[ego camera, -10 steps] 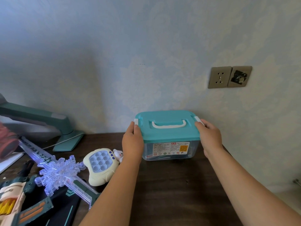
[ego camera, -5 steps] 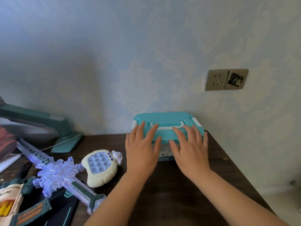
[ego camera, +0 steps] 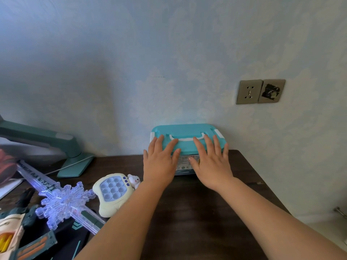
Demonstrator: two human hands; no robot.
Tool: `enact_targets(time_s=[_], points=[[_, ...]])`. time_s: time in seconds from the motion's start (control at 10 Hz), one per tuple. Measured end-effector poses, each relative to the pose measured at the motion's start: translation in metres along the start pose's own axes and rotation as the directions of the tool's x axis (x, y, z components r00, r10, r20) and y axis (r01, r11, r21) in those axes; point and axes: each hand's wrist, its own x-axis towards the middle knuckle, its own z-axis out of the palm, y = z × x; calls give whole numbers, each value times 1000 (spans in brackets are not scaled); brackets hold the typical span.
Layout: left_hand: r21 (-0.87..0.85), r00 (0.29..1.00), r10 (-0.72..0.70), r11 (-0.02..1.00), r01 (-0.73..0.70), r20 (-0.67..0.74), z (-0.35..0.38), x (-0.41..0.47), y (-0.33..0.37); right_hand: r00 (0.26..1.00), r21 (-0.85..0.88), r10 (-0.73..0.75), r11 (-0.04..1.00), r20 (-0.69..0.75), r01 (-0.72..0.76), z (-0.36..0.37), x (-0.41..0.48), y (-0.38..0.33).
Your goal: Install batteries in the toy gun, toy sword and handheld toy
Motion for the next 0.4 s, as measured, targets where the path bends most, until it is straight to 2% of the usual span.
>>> enact_targets(time_s=[0.2,0.3,0.4], points=[[15,996,-14,1000,12,83,-10,-1,3,998,-4,5,1000,61,-5,-5,-2,-3],[112,966,-59,993,31,251,-32,16,10,987,-10,7,1000,160,-5,-23,6,-4],[184,935,-51,983,-16,351,-49,29,17,972,19,23,999,232,-28,-38,14,-6]])
